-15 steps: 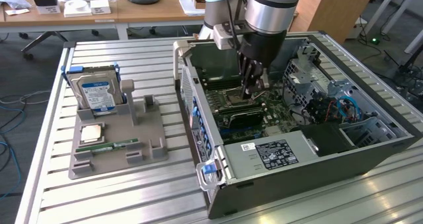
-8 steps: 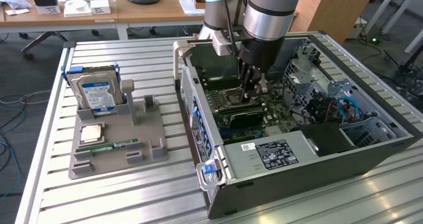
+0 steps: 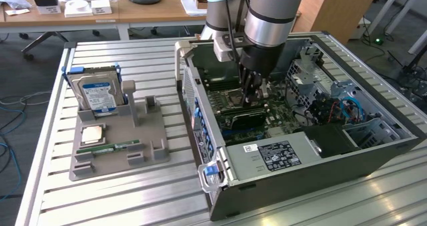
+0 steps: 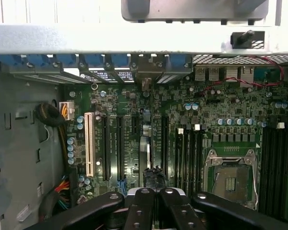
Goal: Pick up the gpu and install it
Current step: 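Press down on the gpu until it lock into place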
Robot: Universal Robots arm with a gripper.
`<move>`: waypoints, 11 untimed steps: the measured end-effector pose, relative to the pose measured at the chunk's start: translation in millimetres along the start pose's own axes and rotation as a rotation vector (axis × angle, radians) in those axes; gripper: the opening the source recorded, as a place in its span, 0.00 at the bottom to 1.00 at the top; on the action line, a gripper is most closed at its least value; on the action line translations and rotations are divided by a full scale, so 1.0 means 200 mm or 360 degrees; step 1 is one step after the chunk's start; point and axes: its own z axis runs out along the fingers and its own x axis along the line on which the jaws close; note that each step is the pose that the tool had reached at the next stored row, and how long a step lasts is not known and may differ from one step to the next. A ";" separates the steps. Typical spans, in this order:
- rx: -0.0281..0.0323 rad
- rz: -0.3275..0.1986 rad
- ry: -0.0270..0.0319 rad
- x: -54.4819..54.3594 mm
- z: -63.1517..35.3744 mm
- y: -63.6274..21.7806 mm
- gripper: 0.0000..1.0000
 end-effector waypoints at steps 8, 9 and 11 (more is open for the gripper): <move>-0.00001 0.0000 0.00000 0.00 0.015 0.000 0.11; 0.00000 0.0000 -0.00004 0.00 0.015 -0.003 0.11; 0.00001 0.0000 -0.00001 0.00 0.017 -0.007 0.11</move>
